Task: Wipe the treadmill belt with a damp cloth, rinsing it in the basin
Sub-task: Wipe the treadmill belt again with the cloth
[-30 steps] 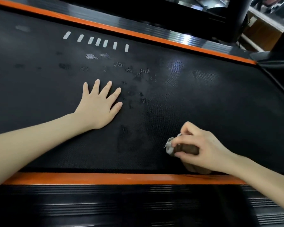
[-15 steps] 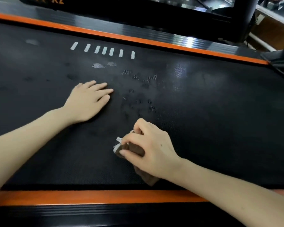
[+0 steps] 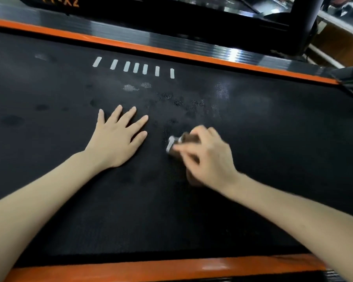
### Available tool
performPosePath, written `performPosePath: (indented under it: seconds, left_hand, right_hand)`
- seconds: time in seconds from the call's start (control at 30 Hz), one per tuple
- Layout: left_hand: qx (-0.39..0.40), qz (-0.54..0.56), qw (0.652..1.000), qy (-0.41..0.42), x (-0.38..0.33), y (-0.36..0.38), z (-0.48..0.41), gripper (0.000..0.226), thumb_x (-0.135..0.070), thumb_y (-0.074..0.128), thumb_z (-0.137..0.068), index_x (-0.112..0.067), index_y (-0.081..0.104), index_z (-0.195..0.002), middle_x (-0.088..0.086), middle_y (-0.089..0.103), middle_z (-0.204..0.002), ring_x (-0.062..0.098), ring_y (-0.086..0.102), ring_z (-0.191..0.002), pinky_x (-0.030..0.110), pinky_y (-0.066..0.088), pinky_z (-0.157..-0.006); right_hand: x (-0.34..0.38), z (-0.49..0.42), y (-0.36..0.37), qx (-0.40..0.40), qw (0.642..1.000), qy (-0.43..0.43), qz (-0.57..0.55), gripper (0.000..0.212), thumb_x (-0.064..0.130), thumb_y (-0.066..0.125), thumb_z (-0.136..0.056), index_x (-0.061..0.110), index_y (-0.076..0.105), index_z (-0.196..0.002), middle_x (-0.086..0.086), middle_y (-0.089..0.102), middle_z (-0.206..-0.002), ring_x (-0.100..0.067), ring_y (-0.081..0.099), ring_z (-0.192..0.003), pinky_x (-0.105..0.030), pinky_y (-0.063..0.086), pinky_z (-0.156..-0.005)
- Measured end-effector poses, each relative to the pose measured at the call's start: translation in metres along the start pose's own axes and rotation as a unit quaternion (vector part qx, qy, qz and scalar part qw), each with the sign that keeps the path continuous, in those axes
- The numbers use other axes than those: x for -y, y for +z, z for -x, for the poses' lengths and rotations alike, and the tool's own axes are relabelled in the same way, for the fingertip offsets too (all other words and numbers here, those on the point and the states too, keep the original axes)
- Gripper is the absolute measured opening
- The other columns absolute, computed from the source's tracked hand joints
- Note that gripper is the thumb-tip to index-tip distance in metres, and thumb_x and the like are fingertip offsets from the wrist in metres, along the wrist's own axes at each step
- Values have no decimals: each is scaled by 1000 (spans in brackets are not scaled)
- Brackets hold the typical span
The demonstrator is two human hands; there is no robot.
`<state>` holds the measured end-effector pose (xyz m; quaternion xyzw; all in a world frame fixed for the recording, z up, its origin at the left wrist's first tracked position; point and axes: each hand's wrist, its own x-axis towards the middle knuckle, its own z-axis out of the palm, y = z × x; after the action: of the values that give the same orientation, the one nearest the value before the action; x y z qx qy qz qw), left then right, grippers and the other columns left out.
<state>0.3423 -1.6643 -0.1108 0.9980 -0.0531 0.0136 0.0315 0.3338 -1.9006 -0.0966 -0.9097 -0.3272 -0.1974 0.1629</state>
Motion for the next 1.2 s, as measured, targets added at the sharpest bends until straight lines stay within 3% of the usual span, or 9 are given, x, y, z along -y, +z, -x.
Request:
performPosePath:
  seconds: [0.1, 0.2, 0.3, 0.4, 0.57, 0.67, 0.77, 0.93, 1.2]
  left_hand:
    - [17, 0, 1000, -2, 0, 0, -1, 58, -56, 5, -94, -38, 9, -149, -2, 5, -159, 26, -1, -146, 55, 1, -115]
    - [28, 6, 1000, 0, 1, -1, -1, 77, -64, -14, -78, -40, 7, -149, -4, 3, -159, 24, -2, -146, 56, -1, -113]
    - [28, 4, 1000, -3, 1, -1, -3, 89, -63, -21, -67, -40, 5, -149, -5, 2, -159, 24, -3, -146, 56, -2, -113]
    - [27, 7, 1000, -3, 0, -2, -2, 89, -63, -21, -67, -41, 6, -149, -5, 2, -159, 24, -4, -146, 57, -1, -113]
    - [35, -4, 999, -4, -3, -2, -13, 68, -65, -7, -84, -43, 4, -148, -5, -1, -159, 27, -6, -145, 59, -2, -111]
    - [33, 3, 999, -6, -2, -4, -28, 54, -57, 9, -94, -47, 5, -146, -7, 0, -159, 27, -6, -145, 59, -2, -112]
    - [33, 15, 999, -8, -3, -3, -34, 53, -56, 9, -93, -48, 7, -146, -8, 1, -159, 27, -5, -146, 59, -3, -112]
    - [13, 2, 1000, -9, -4, 2, -36, 75, -63, -18, -75, -48, 2, -146, -8, 0, -159, 28, -5, -145, 60, -3, -112]
    - [18, -12, 1000, -9, -5, 5, -37, 81, -60, -24, -68, -47, -4, -146, -6, -4, -159, 29, -8, -145, 60, -1, -112]
  right_hand:
    - [-44, -55, 24, -36, 990, 121, 69, 18, 28, 59, -86, 33, 74, -95, -6, 55, -97, -29, 50, -86, -29, 39, -57]
    - [-83, -99, 37, -3, 967, 230, 111, 24, 35, 50, -93, 39, 67, -110, -5, 50, -116, -28, 45, -103, -33, 42, -74]
    - [-85, -112, 42, 15, 959, 268, 97, 28, 44, 52, -91, 39, 63, -115, -4, 48, -119, -27, 45, -106, -33, 40, -80]
    - [-55, -78, 31, 9, 977, 209, 49, 26, 45, 59, -85, 38, 68, -108, -5, 52, -109, -29, 52, -96, -36, 47, -82]
    - [-8, -9, 8, 15, 998, 41, -41, 27, 46, 55, -79, 36, 72, -97, 3, 57, -93, -20, 56, -80, -29, 49, -62]
    - [-29, -43, 21, -16, 998, 67, -1, 22, 42, 55, -81, 37, 73, -93, 1, 56, -88, -23, 57, -79, -29, 47, -59]
    - [-77, -102, 42, -5, 982, 182, 59, 21, 36, 54, -89, 41, 70, -101, -3, 54, -99, -27, 54, -94, -30, 40, -71]
    - [-95, -152, 61, 0, 959, 280, 51, 26, 31, 47, -92, 38, 68, -106, -6, 52, -107, -31, 51, -100, -36, 44, -81]
    - [-33, -92, 45, 29, 995, 95, -8, 18, 35, 60, -86, 39, 71, -101, 3, 54, -94, -20, 52, -88, -31, 44, -68]
